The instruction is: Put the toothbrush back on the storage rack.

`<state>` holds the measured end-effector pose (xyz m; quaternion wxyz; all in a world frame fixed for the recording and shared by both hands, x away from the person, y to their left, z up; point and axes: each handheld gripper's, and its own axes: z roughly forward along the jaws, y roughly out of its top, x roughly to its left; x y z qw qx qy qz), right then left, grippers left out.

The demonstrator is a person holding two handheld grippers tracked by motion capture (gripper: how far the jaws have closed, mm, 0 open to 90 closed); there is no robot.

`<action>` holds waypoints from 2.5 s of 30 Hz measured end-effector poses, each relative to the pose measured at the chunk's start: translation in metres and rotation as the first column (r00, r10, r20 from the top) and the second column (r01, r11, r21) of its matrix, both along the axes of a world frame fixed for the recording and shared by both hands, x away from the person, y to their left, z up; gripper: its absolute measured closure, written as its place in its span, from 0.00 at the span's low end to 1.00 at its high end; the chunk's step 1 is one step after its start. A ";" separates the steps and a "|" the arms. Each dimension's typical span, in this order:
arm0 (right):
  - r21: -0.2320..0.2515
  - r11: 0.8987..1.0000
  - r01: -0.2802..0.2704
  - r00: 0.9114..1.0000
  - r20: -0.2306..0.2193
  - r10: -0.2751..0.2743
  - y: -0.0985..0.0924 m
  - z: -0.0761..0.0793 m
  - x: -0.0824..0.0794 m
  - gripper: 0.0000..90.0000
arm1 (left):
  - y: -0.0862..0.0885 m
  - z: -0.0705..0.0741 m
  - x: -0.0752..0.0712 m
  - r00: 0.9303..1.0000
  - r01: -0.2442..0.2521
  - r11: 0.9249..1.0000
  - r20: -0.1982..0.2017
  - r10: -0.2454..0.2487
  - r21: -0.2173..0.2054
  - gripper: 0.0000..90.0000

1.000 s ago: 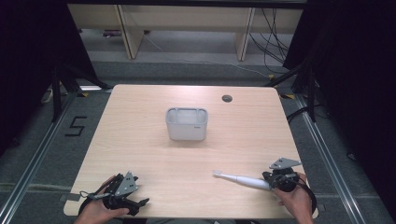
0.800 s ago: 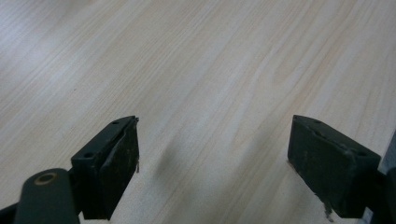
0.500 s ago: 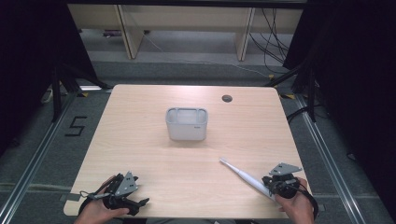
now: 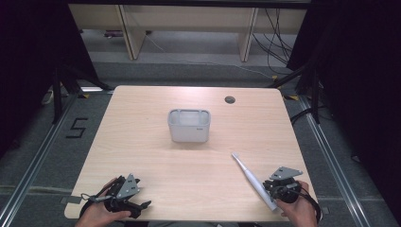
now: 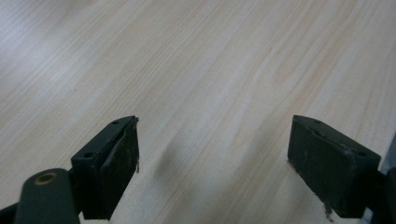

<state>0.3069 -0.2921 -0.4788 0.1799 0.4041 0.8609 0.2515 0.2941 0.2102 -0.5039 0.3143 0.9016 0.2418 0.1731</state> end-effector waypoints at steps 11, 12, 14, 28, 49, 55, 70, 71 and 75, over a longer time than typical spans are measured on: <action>0.026 0.999 0.028 0.995 -0.092 -0.025 0.016 0.025 0.010 0.62 | 0.000 -0.001 0.000 1.000 0.002 1.000 -0.006 -0.002 0.001 0.18; 0.029 0.999 0.023 0.995 -0.098 -0.020 0.019 0.025 0.012 0.60 | 0.000 -0.001 0.000 1.000 -0.007 1.000 -0.011 0.007 -0.005 0.18; 0.019 0.999 0.037 0.984 -0.178 -0.033 0.025 0.025 0.015 0.57 | 0.000 0.000 0.000 1.000 0.000 1.000 -0.002 -0.001 -0.004 0.18; -0.110 0.993 -0.045 0.939 -0.345 0.004 0.044 0.012 0.047 0.62 | -0.001 -0.001 0.000 1.000 -0.007 1.000 -0.012 0.007 -0.013 0.18; -0.211 0.968 -0.140 0.909 -0.416 0.041 0.052 0.005 0.066 0.73 | 0.000 0.001 0.001 1.000 0.007 1.000 -0.001 -0.007 0.002 0.18; -0.257 0.954 -0.155 0.904 -0.425 0.032 0.055 0.005 0.068 0.74 | 0.000 0.001 0.001 1.000 0.007 1.000 -0.001 -0.007 0.004 0.18; -0.299 0.939 -0.173 0.884 -0.467 0.015 0.063 0.005 0.073 0.74 | -0.001 0.001 0.000 1.000 0.004 1.000 0.000 -0.004 -0.009 0.18; -0.309 0.930 -0.198 0.883 -0.469 0.032 0.063 0.005 0.074 0.74 | -0.001 0.001 0.000 1.000 0.005 1.000 -0.001 -0.005 -0.009 0.18; -0.333 0.914 -0.233 0.880 -0.472 0.052 0.064 0.006 0.076 0.74 | -0.001 0.001 0.000 1.000 0.005 1.000 0.000 -0.005 -0.008 0.18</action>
